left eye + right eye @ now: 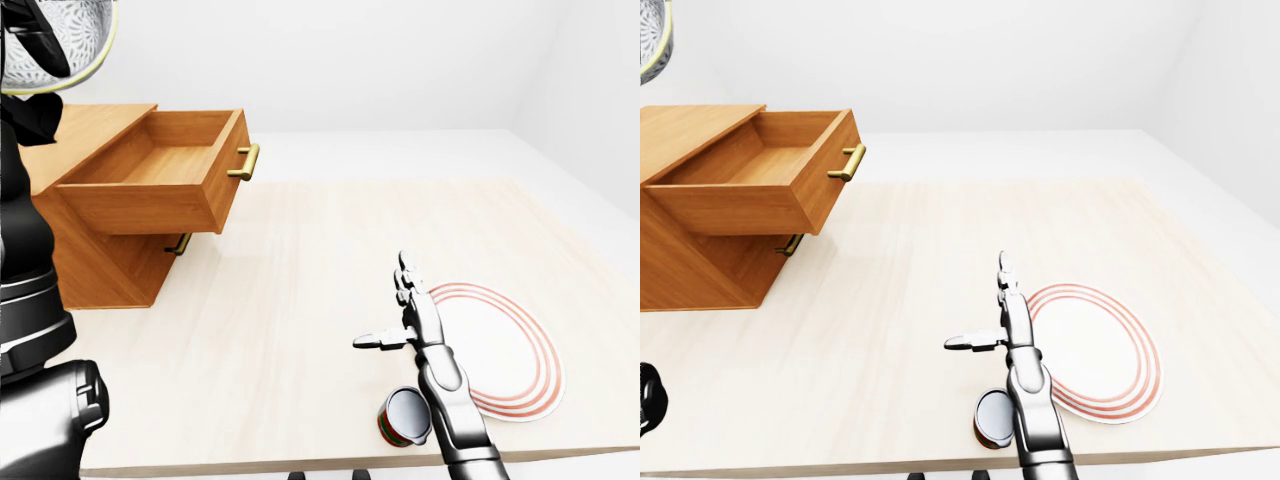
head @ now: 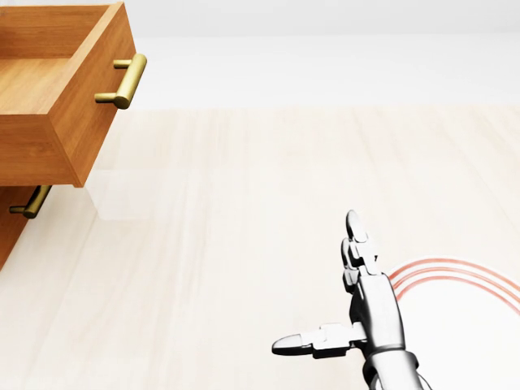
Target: Put the bowl on top of the cabinet.
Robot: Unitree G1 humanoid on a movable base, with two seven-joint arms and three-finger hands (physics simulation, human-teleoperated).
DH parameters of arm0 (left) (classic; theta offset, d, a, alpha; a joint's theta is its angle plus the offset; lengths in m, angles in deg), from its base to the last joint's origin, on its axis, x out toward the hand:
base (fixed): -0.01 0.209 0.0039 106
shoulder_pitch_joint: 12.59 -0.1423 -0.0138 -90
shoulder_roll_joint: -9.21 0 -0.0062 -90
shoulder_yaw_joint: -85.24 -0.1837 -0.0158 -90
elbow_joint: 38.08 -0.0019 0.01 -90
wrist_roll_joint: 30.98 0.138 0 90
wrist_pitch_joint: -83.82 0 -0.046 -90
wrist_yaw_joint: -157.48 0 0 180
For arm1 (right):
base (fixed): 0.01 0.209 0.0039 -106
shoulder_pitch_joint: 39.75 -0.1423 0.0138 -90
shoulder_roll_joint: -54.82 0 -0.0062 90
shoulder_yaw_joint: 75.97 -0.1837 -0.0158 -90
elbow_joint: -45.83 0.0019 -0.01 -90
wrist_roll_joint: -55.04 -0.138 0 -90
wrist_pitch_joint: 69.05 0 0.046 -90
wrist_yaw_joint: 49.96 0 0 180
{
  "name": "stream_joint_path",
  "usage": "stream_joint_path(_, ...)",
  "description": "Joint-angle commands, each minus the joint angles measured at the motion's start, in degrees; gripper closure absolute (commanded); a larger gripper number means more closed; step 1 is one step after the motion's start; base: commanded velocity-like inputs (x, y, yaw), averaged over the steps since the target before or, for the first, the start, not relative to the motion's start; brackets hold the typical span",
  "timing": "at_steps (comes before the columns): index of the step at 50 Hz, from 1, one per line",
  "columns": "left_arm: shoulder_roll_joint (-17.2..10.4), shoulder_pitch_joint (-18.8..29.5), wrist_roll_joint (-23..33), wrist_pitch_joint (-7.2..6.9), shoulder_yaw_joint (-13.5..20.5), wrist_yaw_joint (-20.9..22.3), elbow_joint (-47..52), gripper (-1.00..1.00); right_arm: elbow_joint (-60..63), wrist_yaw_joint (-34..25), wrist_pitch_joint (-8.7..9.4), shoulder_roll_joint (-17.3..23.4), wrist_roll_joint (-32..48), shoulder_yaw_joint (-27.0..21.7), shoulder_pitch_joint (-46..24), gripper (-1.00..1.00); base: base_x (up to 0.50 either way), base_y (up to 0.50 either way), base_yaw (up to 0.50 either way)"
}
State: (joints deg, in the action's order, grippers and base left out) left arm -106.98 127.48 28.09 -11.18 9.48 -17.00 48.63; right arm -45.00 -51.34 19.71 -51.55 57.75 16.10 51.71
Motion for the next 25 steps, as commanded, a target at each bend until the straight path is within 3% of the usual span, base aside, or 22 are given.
stream_joint_path(1,-8.34,5.84,-2.78,0.00,1.77,-4.90,-9.23,0.98,-1.33,-0.16,-0.52,-0.06,-0.09,0.06,-0.46,-1.00,0.00,0.00,0.00)
stream_joint_path(14,-9.71,6.73,-1.43,0.00,0.99,-9.63,-18.14,0.98,-0.49,-0.36,-0.25,-0.06,-0.09,0.24,0.00,-1.00,0.00,0.00,0.00)
stream_joint_path(25,-10.37,9.67,-2.37,0.52,-1.14,-22.13,-39.52,0.97,0.69,-0.49,0.00,0.03,-0.29,0.10,0.47,-1.00,0.00,0.00,0.00)
